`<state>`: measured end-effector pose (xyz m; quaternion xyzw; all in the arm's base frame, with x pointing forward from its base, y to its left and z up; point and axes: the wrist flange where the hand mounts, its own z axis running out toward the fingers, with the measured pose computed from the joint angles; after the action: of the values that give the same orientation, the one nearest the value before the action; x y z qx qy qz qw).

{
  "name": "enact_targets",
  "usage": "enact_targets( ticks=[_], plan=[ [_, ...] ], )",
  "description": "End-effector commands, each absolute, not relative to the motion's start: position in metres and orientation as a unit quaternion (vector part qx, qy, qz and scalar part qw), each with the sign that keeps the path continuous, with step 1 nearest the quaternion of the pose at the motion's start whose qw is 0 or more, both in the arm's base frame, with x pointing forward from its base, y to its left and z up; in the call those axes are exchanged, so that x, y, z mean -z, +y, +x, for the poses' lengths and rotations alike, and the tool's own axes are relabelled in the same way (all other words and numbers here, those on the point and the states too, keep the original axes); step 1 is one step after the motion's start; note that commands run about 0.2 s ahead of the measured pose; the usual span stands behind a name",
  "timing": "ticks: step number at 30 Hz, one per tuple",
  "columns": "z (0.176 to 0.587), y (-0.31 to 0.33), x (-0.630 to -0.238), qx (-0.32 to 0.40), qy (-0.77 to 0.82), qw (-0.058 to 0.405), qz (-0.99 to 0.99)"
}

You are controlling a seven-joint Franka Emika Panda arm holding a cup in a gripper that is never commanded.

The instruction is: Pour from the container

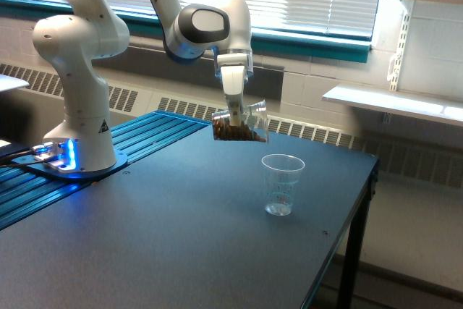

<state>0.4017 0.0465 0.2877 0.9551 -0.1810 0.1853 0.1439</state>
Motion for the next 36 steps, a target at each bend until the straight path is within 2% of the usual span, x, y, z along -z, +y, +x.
enact_targets(
  ticks=[1,19,36],
  plan=[
    [0.402,0.058,-0.279,-0.19,-0.203,0.14,0.95],
    [0.4,0.072,-0.257,-0.19,-0.226,0.123,0.948],
    [0.424,0.06,-0.279,-0.207,-0.245,0.111,0.941]
  ],
)
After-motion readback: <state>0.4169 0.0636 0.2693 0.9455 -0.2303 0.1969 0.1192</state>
